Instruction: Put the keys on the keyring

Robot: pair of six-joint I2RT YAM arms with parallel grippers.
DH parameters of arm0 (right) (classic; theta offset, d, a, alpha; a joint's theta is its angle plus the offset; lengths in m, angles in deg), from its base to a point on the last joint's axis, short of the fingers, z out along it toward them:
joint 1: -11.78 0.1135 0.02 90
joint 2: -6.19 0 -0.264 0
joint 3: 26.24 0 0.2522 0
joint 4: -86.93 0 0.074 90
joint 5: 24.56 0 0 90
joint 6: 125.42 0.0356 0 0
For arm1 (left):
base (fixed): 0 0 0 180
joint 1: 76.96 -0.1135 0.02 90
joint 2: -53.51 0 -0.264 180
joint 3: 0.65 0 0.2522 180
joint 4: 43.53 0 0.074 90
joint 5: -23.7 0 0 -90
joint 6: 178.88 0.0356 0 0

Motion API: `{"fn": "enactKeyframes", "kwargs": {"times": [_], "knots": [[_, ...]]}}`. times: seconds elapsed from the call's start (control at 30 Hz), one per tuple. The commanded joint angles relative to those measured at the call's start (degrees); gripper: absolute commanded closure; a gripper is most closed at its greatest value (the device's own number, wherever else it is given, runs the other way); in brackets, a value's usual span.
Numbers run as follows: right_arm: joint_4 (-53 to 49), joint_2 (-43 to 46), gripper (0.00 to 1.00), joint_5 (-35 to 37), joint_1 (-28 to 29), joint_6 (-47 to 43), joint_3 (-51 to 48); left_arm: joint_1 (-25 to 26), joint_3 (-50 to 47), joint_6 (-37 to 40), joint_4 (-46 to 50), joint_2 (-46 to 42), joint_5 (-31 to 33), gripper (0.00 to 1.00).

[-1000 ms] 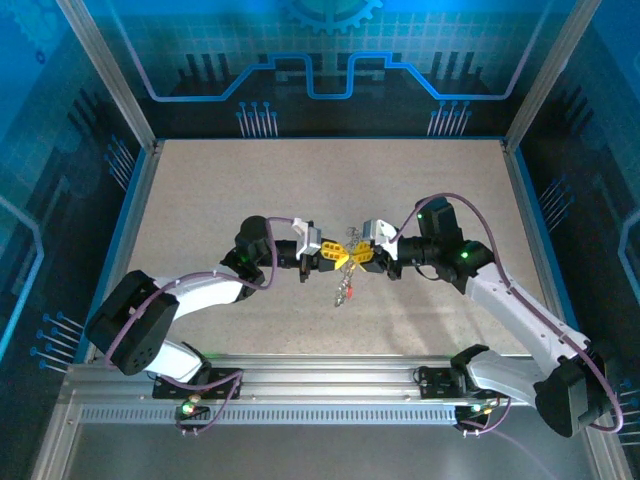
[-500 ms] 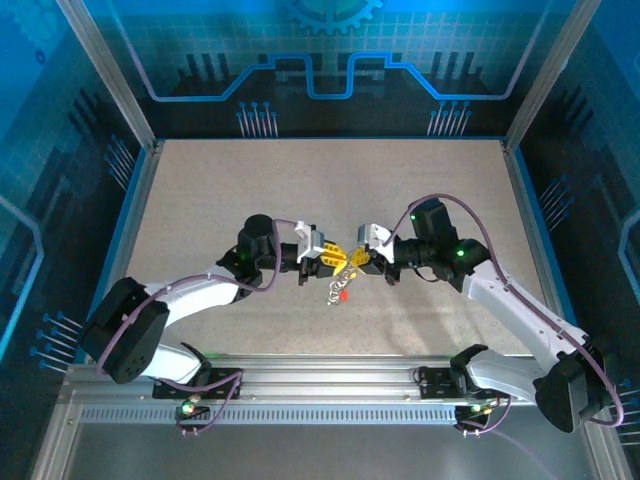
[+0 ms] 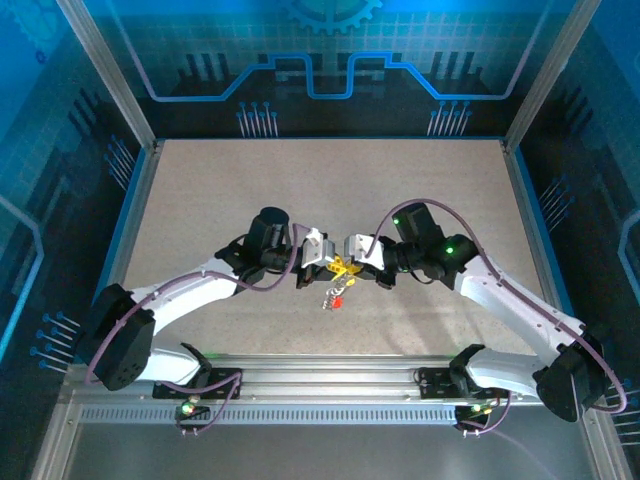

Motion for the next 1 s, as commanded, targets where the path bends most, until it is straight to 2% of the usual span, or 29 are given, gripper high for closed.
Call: {"fn": "enactKeyframes", "kwargs": {"times": [0.0, 0.07, 0.17, 0.23, 0.6, 0.8, 0.97], "knots": [[1.40, 0.87, 1.00, -0.89, 0.36, -0.62, 1.92, 0.71, 2.50, 3.31, 4.08, -0.55, -0.71, 1.00], [3.05, 1.93, 1.00, -2.80, -0.90, 0.73, 0.98, 0.68, 2.53, 3.40, 4.18, -0.82, -0.46, 1.00], [6.41, 3.87, 0.89, -5.84, -3.26, 3.31, -1.26, 0.65, 2.04, 1.17, 1.79, -1.26, -0.54, 1.00], [8.05, 4.92, 0.88, -7.89, -4.64, 4.75, -2.53, 0.57, 1.23, -1.13, -1.47, -1.53, -1.34, 1.00], [11.24, 5.44, 0.82, -12.57, -7.74, 8.22, -5.58, -0.48, -4.39, -12.50, -22.09, -0.57, -3.60, 1.00], [11.10, 6.03, 0.88, -15.17, -8.31, 9.03, -5.73, -2.05, -8.28, -20.44, -36.77, 0.62, -3.75, 1.00], [11.00, 6.16, 0.82, -15.76, -8.31, 8.99, -6.27, -2.74, -9.55, -24.76, -44.13, 2.13, -4.52, 1.00]]}}
